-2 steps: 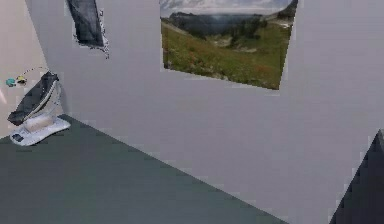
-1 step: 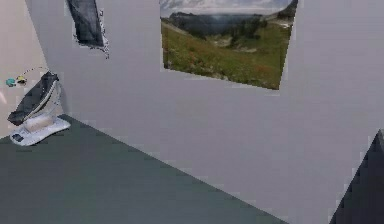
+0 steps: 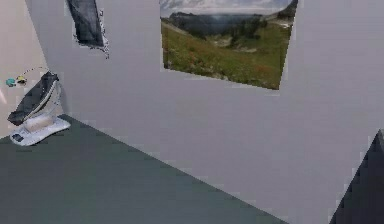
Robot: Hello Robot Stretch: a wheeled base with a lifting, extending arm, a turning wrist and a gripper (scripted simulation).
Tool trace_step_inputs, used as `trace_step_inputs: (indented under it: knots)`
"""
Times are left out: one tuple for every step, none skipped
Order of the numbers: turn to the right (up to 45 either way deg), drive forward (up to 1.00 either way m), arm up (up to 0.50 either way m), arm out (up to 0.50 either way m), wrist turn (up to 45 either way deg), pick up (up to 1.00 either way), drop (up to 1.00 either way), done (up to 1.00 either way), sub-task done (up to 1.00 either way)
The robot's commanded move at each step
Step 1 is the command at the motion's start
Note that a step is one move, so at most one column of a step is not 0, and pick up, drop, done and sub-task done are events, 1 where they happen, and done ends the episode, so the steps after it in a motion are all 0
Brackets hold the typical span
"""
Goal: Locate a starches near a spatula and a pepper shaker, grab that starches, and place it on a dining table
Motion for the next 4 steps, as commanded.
trace_step_inputs:
  knots:
    - [0.0, 0.0, 0.0, 0.2, 0.0, 0.0, 0.0, 0.0, 0.0]
    - [0.0, 0.0, 0.0, 0.0, 45.0, 0.0, 0.0, 0.0, 0.0]
    - [0.0, 0.0, 0.0, 0.0, 45.0, 0.0, 0.0, 0.0, 0.0]
    - [0.0, 0.0, 0.0, 0.0, 45.0, 0.0, 0.0, 0.0, 0.0]
